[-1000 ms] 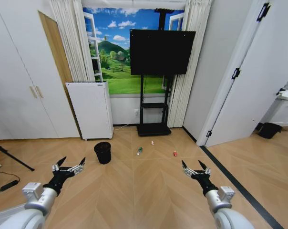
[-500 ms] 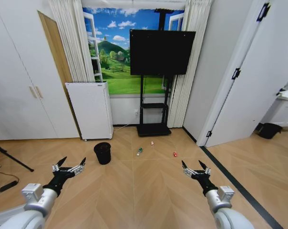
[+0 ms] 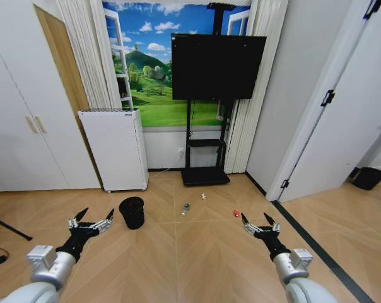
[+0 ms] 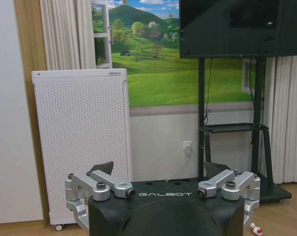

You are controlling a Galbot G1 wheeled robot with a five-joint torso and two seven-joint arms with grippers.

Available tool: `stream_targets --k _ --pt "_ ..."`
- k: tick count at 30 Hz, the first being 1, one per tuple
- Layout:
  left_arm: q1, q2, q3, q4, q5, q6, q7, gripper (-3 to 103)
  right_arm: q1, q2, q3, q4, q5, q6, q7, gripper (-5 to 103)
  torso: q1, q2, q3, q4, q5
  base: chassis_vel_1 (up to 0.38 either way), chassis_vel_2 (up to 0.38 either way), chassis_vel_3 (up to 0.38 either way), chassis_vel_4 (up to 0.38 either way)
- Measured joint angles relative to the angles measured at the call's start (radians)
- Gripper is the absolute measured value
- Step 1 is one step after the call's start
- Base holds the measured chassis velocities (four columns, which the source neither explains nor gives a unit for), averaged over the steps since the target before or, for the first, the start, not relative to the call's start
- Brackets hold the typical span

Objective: Pick up the trash bin and place the garbage on the floor into it.

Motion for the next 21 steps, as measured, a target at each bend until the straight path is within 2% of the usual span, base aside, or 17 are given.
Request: stream_targets --k 21 --pt "0.013 -0.006 0.009 -0.022 0.010 0.007 -0.017 100 -0.009 -0.009 0.001 -0.016 0.021 0.022 -0.007 100 0.000 0.000 0.000 0.0003 0.0000 -0.206 0.210 0.208 -0.215"
